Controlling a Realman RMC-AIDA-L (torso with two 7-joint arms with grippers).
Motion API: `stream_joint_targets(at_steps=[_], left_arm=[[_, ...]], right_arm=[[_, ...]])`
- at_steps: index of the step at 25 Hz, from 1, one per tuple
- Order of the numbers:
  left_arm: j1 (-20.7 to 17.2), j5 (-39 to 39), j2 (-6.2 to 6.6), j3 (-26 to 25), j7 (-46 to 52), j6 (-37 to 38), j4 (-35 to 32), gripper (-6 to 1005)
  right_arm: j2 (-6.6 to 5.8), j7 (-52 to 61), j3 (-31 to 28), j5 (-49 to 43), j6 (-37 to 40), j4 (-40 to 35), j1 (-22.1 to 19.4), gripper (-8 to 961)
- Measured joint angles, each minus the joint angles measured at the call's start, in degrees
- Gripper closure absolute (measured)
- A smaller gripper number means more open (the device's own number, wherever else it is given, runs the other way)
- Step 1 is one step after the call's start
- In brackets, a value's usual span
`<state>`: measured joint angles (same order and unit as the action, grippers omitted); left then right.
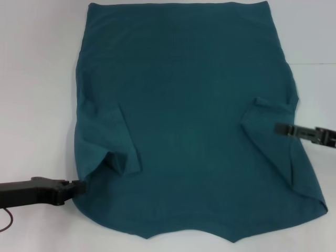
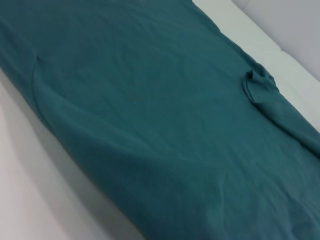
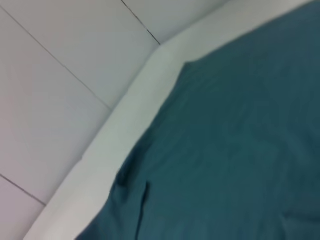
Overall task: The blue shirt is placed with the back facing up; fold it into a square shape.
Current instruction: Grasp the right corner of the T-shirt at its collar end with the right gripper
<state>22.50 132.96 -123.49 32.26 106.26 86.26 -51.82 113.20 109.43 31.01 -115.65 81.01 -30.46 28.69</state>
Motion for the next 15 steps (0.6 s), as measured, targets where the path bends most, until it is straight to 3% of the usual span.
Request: stream_joint_targets(at_steps=[4,15], left_arm=[[0.03,-0.35,-0.03,-0.47,0.11,-0.38,-0.01,963],[0.12,-1.29,-0.11,-0.54,0.52,-1.36,0.34,963]], right_arm=[[-1.49,5.06,0.02,-4.62,1.79,-1.1,-1.56,52],[-3.55,11.75,-0.35,-10.0,7.0,-3.64,-5.85,53]])
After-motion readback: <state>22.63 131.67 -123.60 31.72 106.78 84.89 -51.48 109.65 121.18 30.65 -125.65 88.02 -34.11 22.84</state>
